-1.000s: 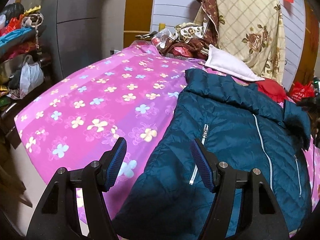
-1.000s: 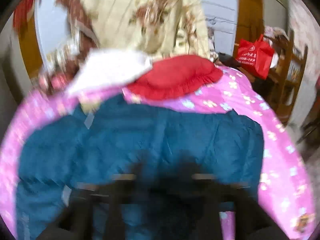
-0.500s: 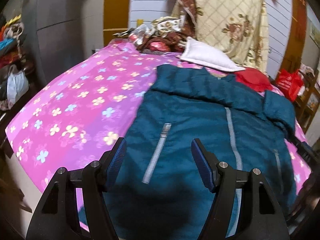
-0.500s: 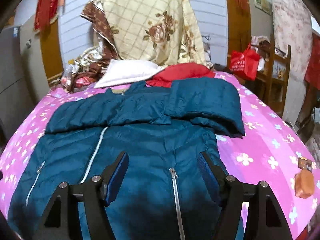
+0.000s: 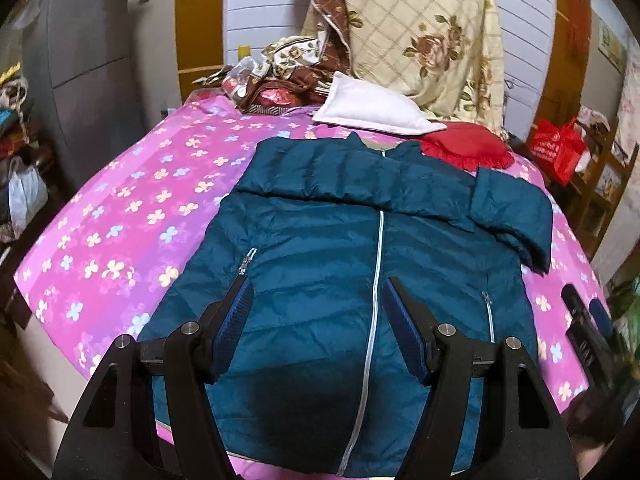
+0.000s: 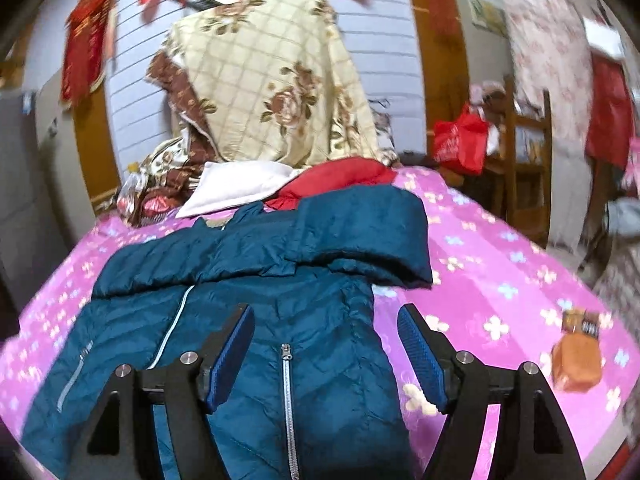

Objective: Fold large clothes

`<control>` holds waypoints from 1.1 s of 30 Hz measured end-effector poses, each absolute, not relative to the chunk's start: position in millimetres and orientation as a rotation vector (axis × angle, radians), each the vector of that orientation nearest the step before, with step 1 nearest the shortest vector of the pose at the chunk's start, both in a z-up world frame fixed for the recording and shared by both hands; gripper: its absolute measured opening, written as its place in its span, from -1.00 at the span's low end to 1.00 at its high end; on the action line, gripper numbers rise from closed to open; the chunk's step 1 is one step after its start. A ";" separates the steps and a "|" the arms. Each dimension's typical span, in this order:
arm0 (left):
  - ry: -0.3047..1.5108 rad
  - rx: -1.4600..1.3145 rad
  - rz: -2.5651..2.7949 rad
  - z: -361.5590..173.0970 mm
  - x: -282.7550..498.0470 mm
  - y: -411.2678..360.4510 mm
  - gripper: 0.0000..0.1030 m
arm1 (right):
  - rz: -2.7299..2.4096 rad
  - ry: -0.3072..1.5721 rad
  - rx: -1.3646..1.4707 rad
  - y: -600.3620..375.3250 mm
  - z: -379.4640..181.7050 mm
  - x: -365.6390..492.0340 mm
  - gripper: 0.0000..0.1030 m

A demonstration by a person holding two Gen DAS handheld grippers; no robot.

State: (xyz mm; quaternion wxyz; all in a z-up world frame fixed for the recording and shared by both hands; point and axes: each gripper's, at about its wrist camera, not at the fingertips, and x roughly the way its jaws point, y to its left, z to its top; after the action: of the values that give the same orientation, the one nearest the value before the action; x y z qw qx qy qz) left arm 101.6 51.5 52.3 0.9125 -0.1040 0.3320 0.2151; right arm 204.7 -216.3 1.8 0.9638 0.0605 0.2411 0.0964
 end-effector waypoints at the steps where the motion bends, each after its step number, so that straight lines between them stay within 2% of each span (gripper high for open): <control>1: 0.682 -0.200 0.443 52.5 100.6 49.7 0.31 | 0.190 0.493 0.131 -218.4 1.7 206.1 0.39; 12: 0.660 -0.255 0.420 53.7 73.1 69.5 0.31 | 0.220 0.513 0.063 -176.3 8.2 201.3 0.39; 23: 0.509 -0.239 0.469 60.6 25.4 103.1 0.31 | 0.289 0.520 -0.136 -112.6 12.6 185.3 0.39; 33: 0.475 -0.185 0.525 31.9 2.2 140.5 0.31 | 0.326 0.667 -0.147 -125.0 13.0 287.1 0.39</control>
State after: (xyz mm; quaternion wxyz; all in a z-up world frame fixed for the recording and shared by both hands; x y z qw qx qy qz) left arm 2.2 140.5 31.9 0.9337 -0.0903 0.2323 0.2569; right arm 287.1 -125.0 13.0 0.9293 -0.0716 0.3255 0.1590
